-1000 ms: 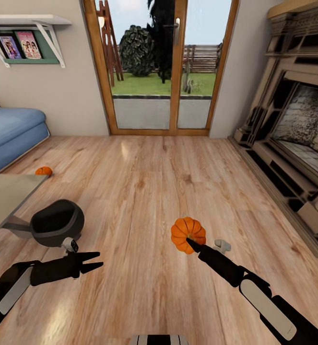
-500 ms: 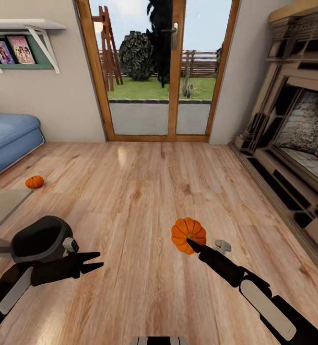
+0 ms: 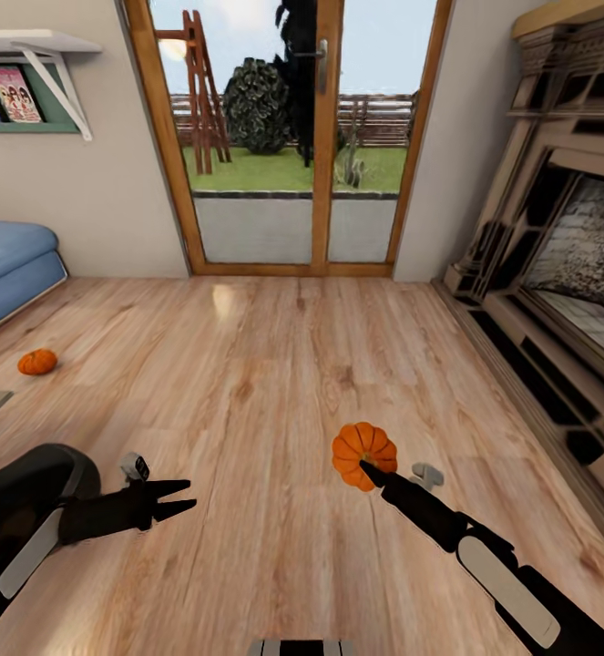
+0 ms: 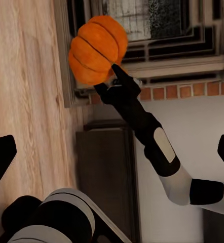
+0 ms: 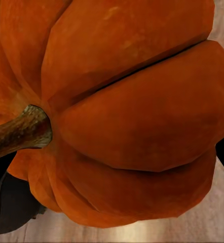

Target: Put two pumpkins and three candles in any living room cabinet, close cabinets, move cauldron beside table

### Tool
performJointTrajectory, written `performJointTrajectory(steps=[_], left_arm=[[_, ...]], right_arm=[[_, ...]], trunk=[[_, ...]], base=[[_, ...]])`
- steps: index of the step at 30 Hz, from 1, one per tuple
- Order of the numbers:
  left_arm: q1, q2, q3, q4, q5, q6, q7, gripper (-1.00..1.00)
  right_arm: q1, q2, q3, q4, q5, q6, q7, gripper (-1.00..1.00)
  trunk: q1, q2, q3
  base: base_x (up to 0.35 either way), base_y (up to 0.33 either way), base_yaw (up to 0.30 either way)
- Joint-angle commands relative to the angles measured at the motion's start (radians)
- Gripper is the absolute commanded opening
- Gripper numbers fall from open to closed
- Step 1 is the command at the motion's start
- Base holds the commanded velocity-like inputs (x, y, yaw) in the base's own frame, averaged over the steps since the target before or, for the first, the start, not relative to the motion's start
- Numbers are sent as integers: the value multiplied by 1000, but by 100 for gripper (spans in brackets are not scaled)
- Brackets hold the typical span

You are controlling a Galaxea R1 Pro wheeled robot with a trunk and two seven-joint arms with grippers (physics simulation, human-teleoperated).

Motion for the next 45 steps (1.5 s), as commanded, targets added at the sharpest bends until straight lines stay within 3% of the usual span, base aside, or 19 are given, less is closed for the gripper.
performJointTrajectory(steps=[1,22,45], left_arm=[[-1,1,-3,0,4,7,-1,100],[-1,1,-3,5,6,7,-1,100],[-1,0,-4,4,4,7,-1,100]], right_arm=[[-1,-1,1,1,-9,1,1,-100],[-1,-1,4,3,-6,1,3,-100],[-1,0,7,3,1,0,3,-100]], trunk=[[0,0,-1],[0,0,5],[0,0,21]], base=[[326,-180,0],[331,-85,1],[327,-135,111]])
